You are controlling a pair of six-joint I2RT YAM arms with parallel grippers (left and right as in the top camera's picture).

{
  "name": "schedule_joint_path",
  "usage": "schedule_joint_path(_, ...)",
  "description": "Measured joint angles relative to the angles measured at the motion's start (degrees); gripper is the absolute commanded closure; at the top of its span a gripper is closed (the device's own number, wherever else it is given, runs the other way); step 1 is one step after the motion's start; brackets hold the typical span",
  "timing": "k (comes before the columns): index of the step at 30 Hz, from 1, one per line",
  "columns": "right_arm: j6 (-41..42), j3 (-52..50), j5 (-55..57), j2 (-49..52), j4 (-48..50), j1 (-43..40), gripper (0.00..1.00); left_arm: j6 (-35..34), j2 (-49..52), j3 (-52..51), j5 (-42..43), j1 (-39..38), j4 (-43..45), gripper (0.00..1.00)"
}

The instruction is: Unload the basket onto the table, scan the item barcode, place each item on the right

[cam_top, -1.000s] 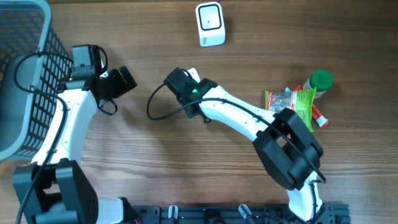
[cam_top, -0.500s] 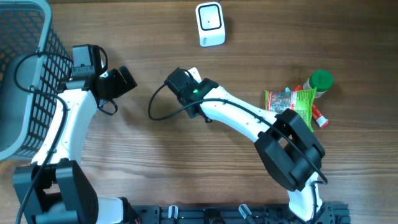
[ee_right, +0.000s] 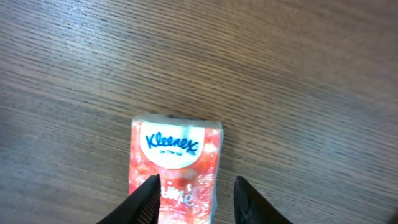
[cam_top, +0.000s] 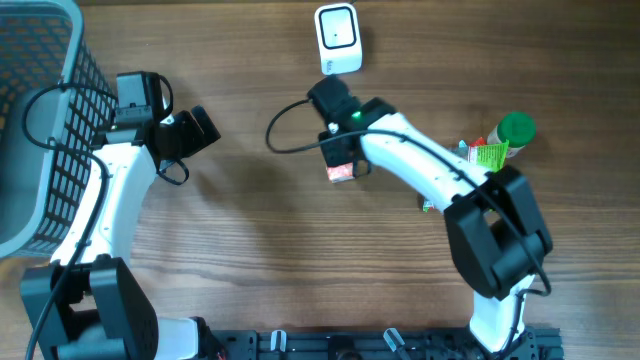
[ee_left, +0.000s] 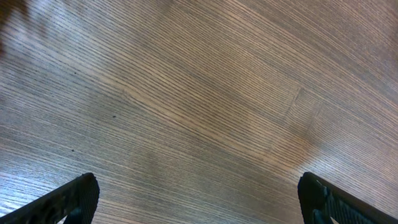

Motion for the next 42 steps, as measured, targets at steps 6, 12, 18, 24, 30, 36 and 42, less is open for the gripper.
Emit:
schedule_joint_path(6, -3.19, -0.04, -14.23, 0.00, -0.87, -7.78, 0.64, 0.00, 0.00, 0.00, -0.02, 0.00, 0.00, 0.00)
schedule_joint_path(12, -5.86, -2.08, -22.16, 0.00, -0.70, -11.85, 0.62, 0.00, 0.00, 0.00, 0.00, 0.00, -0.02, 0.00)
schedule_joint_path(18, -7.89, -6.36, -27.30, 0.00, 3.15, -11.43, 0.61, 0.00, 0.00, 0.00, -0.02, 0.00, -0.02, 0.00)
schedule_joint_path(24, -7.91, -10.80, -30.42, 0.00, 9.25, -11.41, 0.61, 0.00, 0.00, 0.00, -0.02, 0.00, 0.00, 0.00)
schedule_joint_path(30, -7.13, -15.37, -32.87, -0.11, 17.05, -11.43, 0.75, 0.00, 0.00, 0.00, -0.02, 0.00, 0.00, 0.00)
schedule_joint_path(36, -5.88, -16.94, -34.12, -0.79, 19.45, -11.52, 0.96, 0.00, 0.00, 0.00, -0.02, 0.00, 0.00, 0.00)
schedule_joint_path(42, -5.46, -16.94, -34.38, -0.83, 19.45, -11.52, 0.95, 0.00, 0.00, 0.00, -0.02, 0.00, 0.00, 0.00)
